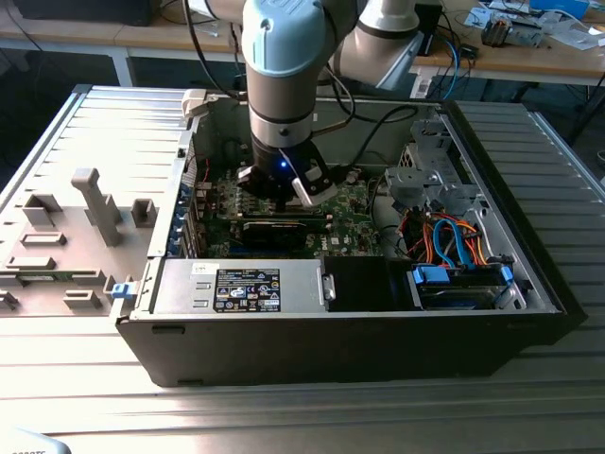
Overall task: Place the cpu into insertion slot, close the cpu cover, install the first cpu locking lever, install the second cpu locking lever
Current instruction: 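Install the second cpu locking lever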
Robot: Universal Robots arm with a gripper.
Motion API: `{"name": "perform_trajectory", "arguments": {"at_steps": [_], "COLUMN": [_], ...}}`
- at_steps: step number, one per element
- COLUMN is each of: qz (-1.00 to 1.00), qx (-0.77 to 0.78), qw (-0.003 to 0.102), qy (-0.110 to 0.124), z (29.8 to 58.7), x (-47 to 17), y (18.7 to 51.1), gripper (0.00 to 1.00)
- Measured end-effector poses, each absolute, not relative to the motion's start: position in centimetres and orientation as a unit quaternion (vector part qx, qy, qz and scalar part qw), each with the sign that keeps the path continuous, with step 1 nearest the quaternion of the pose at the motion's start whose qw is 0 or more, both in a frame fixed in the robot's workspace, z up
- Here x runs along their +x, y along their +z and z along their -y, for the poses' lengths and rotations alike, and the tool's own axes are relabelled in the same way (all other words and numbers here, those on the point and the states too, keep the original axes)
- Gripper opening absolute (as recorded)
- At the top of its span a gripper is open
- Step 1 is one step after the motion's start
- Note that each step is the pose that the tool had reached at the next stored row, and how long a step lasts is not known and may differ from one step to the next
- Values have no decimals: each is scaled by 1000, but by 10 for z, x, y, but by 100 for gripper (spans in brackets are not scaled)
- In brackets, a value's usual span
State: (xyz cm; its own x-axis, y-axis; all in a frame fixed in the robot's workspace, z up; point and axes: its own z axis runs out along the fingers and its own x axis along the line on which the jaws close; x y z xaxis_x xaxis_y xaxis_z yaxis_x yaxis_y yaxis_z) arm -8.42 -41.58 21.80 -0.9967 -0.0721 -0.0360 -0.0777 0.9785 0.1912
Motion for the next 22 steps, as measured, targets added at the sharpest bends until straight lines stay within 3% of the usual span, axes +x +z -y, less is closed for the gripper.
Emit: {"name": "perform_trajectory", "arguments": {"at_steps": [10, 22], "qz": [-994, -990], "qx": [-46, -67], "qw": [14, 13], "qy": [100, 126], "z": [416, 414], "x": [-108, -111], "y": [207, 200], "gripper": [11, 11]}}
